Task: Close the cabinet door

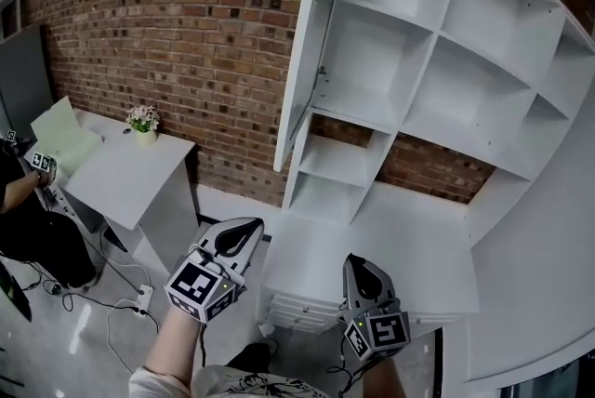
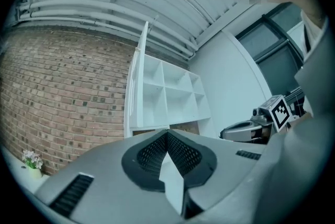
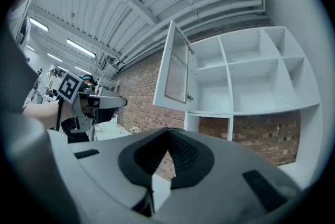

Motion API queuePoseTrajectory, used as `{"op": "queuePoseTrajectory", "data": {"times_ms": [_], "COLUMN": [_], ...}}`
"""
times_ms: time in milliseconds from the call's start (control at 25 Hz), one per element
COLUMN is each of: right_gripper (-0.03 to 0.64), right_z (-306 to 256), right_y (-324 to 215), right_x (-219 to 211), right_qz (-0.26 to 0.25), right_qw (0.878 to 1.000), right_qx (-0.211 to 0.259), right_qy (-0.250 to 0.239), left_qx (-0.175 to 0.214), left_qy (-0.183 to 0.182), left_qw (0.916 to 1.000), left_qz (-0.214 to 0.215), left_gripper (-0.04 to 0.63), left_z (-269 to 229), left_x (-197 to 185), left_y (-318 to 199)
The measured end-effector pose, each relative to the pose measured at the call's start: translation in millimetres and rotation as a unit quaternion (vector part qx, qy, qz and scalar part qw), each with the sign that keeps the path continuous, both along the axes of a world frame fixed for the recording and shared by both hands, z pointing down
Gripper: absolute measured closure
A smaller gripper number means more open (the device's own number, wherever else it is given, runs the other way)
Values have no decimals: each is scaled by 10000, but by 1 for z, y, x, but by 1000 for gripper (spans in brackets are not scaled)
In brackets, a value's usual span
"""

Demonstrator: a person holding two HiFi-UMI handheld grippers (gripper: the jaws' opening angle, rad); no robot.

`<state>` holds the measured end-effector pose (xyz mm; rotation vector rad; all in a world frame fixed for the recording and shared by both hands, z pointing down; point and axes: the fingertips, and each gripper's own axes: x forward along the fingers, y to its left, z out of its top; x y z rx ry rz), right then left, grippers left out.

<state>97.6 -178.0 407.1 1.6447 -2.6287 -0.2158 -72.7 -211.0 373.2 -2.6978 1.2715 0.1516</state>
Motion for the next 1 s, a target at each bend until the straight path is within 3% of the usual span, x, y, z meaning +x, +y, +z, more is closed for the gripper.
{"op": "queuePoseTrajectory", "data": {"times_ms": [160, 400, 720, 1000], "right_gripper": [609, 611, 611, 611], "right_z": [-12, -29, -44, -42], "right_y": [-40, -90, -131, -145], "right_x": [3, -4, -6, -2], "right_qz": [87, 70, 21, 13], "right_qw": [9994, 9992, 9985, 9977], "right_qx": [189, 224, 282, 185], "right_qy": [292, 335, 468, 659], "left_qx": [447, 979, 1654, 1901], "left_qy": [21, 98, 83, 407], "left_qw": [9990, 9950, 9849, 9719], "left_qz": [59, 155, 505, 1326], "left_gripper": [581, 581, 581, 564], "left_z": [-40, -101, -207, -278], "left_x": [0, -12, -16, -19], "left_y": [-37, -91, -139, -142]}}
